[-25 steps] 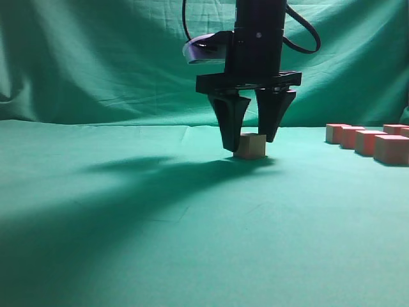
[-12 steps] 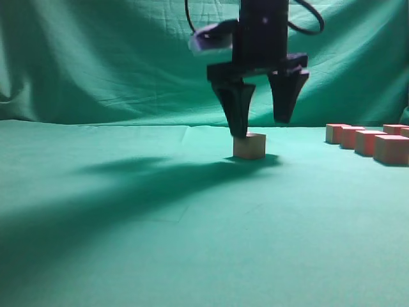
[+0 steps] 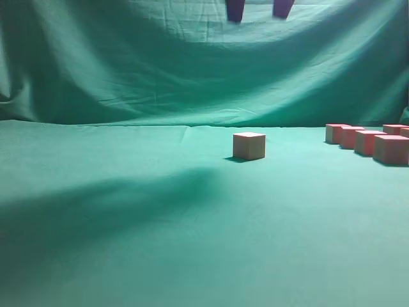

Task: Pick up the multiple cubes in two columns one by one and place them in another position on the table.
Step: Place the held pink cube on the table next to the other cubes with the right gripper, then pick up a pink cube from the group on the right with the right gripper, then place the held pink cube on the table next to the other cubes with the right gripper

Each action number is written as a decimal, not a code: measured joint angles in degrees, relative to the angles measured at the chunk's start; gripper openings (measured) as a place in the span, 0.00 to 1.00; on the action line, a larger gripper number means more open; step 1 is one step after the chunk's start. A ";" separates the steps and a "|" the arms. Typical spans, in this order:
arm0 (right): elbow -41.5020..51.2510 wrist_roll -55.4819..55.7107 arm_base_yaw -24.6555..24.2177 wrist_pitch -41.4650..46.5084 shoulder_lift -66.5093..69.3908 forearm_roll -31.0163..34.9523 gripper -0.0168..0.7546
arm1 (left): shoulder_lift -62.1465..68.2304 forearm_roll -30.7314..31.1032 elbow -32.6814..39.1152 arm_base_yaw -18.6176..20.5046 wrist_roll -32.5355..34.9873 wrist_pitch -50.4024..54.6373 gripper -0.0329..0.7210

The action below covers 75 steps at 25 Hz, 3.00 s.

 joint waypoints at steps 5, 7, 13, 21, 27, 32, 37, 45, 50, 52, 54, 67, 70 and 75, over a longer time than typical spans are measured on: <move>11.06 3.73 -4.76 0.22 -12.55 -0.79 0.75 | 0.00 0.00 0.00 0.00 0.00 0.00 0.04; 17.03 4.29 -7.48 0.27 -17.32 -1.09 0.75 | 0.00 0.00 0.00 0.00 0.00 0.00 0.04; 38.35 6.89 -17.25 0.28 -27.53 -1.22 0.75 | 0.00 0.00 0.00 0.00 0.05 0.00 0.04; 59.22 8.88 -28.47 -11.78 -31.47 4.43 0.75 | 0.00 0.00 0.00 0.00 0.05 0.00 0.04; 61.58 6.15 -29.27 -21.40 -26.61 7.27 0.75 | 0.00 0.00 0.00 0.00 0.05 0.00 0.04; 61.58 6.06 -29.27 -27.43 -21.69 5.87 0.75 | 0.00 0.00 0.00 0.00 0.05 0.00 0.04; 59.48 6.16 -29.27 -30.07 -17.29 4.05 0.75 | 0.00 0.00 0.00 0.00 0.05 0.00 0.04; 55.05 6.28 -29.27 -30.52 -9.42 3.15 0.75 | 0.00 0.00 0.00 0.00 0.05 0.00 0.04; 54.58 6.28 -29.27 -30.52 -8.46 3.11 0.69 | 0.00 0.00 0.00 0.00 0.05 0.00 0.04; 54.58 6.28 -29.27 -30.52 -8.42 3.11 0.60 | 0.00 0.00 0.00 0.00 0.05 0.00 0.04; 54.58 6.28 -29.27 -30.52 -8.33 3.11 0.47 | 0.00 0.00 0.00 0.00 0.05 0.00 0.04; 54.45 4.40 -27.12 -23.05 -14.19 7.96 0.37 | 0.00 0.00 0.00 0.00 0.05 0.00 0.04; 53.42 1.14 -22.35 -21.36 -19.19 10.65 0.37 | 0.00 0.00 0.00 0.00 0.05 0.00 0.04; 45.68 -5.35 -12.49 -17.45 -22.16 13.37 0.37 | 0.00 0.00 0.00 0.00 0.05 0.00 0.04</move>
